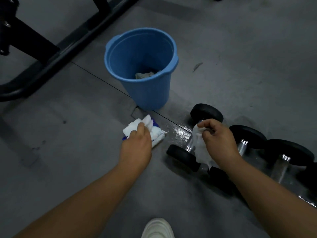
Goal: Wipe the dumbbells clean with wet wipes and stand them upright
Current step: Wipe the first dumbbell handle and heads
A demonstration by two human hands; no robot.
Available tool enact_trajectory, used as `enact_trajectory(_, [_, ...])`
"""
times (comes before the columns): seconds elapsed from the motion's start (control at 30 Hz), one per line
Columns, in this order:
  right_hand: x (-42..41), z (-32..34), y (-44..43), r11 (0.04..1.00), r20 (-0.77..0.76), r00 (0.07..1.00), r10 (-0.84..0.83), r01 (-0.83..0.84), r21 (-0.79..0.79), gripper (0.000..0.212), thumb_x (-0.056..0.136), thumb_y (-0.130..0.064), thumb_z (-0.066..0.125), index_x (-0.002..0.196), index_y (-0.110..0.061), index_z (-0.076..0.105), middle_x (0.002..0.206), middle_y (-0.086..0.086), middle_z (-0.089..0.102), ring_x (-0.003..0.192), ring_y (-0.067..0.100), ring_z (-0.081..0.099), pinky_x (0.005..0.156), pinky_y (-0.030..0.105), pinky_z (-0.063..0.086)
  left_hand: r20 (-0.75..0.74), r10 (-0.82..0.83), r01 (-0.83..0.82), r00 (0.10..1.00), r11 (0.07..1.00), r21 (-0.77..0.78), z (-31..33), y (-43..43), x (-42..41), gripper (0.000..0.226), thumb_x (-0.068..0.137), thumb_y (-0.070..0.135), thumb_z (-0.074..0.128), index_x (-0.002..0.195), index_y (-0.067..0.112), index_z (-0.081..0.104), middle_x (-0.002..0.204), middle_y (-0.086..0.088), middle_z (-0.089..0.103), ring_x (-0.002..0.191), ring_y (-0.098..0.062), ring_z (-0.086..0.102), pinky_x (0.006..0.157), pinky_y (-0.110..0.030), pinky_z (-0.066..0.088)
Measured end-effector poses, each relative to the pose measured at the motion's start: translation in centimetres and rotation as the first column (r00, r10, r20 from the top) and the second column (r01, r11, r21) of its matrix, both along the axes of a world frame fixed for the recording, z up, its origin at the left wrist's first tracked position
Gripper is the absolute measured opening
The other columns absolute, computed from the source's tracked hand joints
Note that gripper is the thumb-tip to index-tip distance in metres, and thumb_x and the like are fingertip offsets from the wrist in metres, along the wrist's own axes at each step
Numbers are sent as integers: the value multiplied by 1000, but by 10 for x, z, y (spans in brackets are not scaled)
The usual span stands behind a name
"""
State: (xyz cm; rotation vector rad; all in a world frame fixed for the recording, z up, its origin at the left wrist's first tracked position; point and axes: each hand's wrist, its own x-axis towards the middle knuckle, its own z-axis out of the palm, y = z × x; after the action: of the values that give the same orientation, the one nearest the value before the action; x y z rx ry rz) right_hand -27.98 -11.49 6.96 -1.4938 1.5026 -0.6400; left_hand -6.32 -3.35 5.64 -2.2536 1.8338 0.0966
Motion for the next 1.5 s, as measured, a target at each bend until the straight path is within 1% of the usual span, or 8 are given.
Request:
enact_trajectory(0.17, [-3, 3, 3, 1000, -47, 999, 7, -7, -7, 34, 86, -1, 49, 88, -31, 65, 91, -12, 63, 80, 0, 57, 60, 13, 38, -5, 130, -127, 991, 970, 207, -25, 8, 15, 44, 94, 27, 53, 135, 11, 44, 138, -6, 37, 101, -23, 57, 65, -32, 38])
enact_trajectory(0.33, [-14, 2, 2, 999, -91, 995, -39, 37, -14, 34, 84, 0, 48, 88, -28, 66, 82, -10, 62, 63, 0, 52, 51, 5, 37, -168, 230, -218, 958, 972, 90, -28, 3, 17, 46, 93, 41, 53, 128, 14, 39, 129, -9, 44, 99, -28, 57, 66, -34, 38])
enact_trajectory(0.57, [-19, 3, 5, 999, -89, 995, -32, 32, -2, 32, 83, -1, 48, 90, -27, 66, 84, -6, 66, 71, 11, 59, 55, 12, 41, -139, 271, -234, 952, 944, 234, -33, 2, 30, 60, 90, 60, 50, 139, 28, 37, 139, -8, 36, 108, -29, 56, 74, -34, 43])
enact_trajectory(0.63, [-20, 5, 4, 999, -81, 996, -36, 36, -5, 31, 83, -2, 48, 90, -26, 67, 84, -4, 67, 74, 12, 61, 55, 13, 43, -155, 279, -258, 947, 955, 142, -24, 1, 24, 67, 87, 63, 53, 141, 28, 36, 145, -9, 31, 115, -32, 52, 78, -38, 46])
enact_trajectory(0.73, [-18, 9, 4, 999, -90, 996, -26, 25, -22, 30, 84, -2, 49, 90, -26, 66, 81, -7, 63, 68, 2, 57, 52, 6, 38, -260, 104, -145, 960, 978, -147, -9, -2, -9, 75, 79, 69, 60, 135, 23, 42, 139, -8, 37, 119, -32, 47, 81, -42, 51])
enact_trajectory(0.87, [-14, 12, 6, 999, -85, 996, -6, 2, -48, 30, 86, -1, 49, 92, -24, 67, 82, -9, 59, 64, -10, 53, 54, 2, 36, -421, -113, 131, 900, 991, 15, -14, -2, -76, 98, 67, 86, 53, 144, 30, 30, 150, -5, 30, 135, -32, 33, 101, -46, 43])
enact_trajectory(1.0, [-18, 10, 5, 999, -91, 996, -10, 5, -54, 30, 85, 0, 49, 91, -23, 67, 84, -6, 61, 66, -10, 53, 55, 3, 36, -376, -46, 109, 925, 983, 148, -32, 0, -101, 108, 65, 80, 65, 146, 27, 17, 156, -9, 17, 136, -37, 30, 105, -48, 39])
enact_trajectory(1.5, [-4, 1, 35, 999, -85, 996, 31, -35, -39, 33, 83, 1, 49, 86, -28, 64, 90, -8, 62, 73, -1, 55, 59, 10, 36, -412, -138, 200, 901, 974, 110, -37, 11, -86, 86, 70, 59, 74, 140, 34, 31, 131, -5, 36, 121, -40, 40, 93, -44, 48])
